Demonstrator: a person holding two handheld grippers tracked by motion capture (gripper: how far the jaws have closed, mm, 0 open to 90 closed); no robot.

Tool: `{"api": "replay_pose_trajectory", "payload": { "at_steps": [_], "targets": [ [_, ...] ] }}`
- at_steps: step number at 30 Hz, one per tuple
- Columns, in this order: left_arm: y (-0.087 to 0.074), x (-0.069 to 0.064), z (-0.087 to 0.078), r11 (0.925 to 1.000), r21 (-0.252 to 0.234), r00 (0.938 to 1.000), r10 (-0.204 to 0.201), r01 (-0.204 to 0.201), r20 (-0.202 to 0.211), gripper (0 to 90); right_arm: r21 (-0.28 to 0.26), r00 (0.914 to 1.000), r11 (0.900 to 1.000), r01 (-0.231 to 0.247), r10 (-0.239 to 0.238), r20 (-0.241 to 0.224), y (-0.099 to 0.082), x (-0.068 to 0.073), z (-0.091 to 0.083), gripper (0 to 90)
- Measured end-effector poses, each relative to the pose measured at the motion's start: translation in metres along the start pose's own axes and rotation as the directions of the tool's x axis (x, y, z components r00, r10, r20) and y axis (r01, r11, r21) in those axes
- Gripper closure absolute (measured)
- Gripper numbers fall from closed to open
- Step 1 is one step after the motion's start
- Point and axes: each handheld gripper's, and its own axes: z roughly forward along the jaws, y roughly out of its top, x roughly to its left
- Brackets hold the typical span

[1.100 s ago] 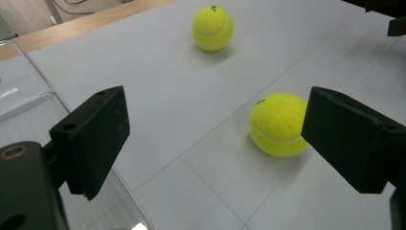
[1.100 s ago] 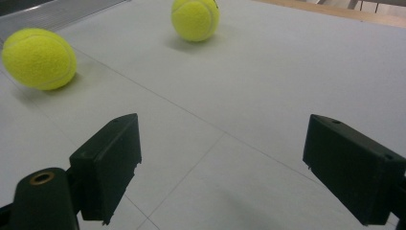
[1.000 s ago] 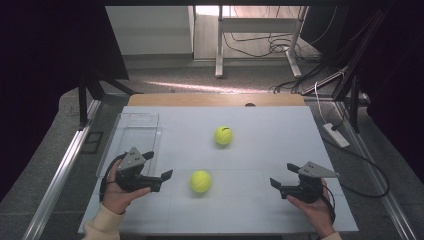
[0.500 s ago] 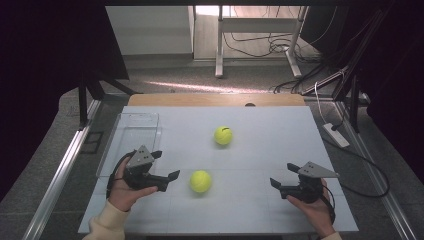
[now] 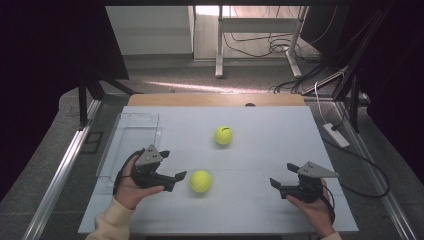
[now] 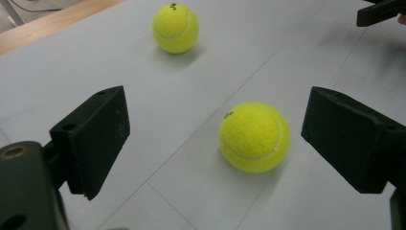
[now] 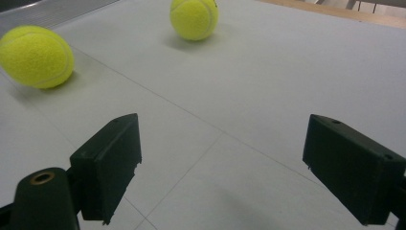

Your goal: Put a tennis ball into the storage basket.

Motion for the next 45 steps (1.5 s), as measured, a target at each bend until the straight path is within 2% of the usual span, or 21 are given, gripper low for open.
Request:
{"api": "replay_pose_trajectory", "payload": {
  "at_steps": [10,29,35,45],
  "targets": [
    [0.008,-0.005,0.008,0.9998,0.007,0.9996,0.018,-0.018,0.024,10.1,0.000,1.0000,1.0000,0.001,-0.001,0.000,0.000,0.000,0.000,12.7],
    [0.018,-0.017,0.033,0.9967,0.060,0.9956,0.049,-0.054,0.080,9.8,0.006,1.0000,1.0000,0.002,-0.002,0.004,-0.001,0.000,0.001,12.7],
    [0.020,-0.022,0.042,0.9938,0.085,0.9928,0.062,-0.071,0.103,8.8,0.006,1.0000,1.0000,0.001,-0.001,0.004,-0.001,0.000,0.001,12.7],
    [0.020,-0.023,0.057,0.9874,0.146,0.9918,0.045,-0.062,0.119,5.4,0.007,1.0000,1.0000,0.003,-0.003,0.005,-0.001,0.000,0.002,12.7]
  ]
}}
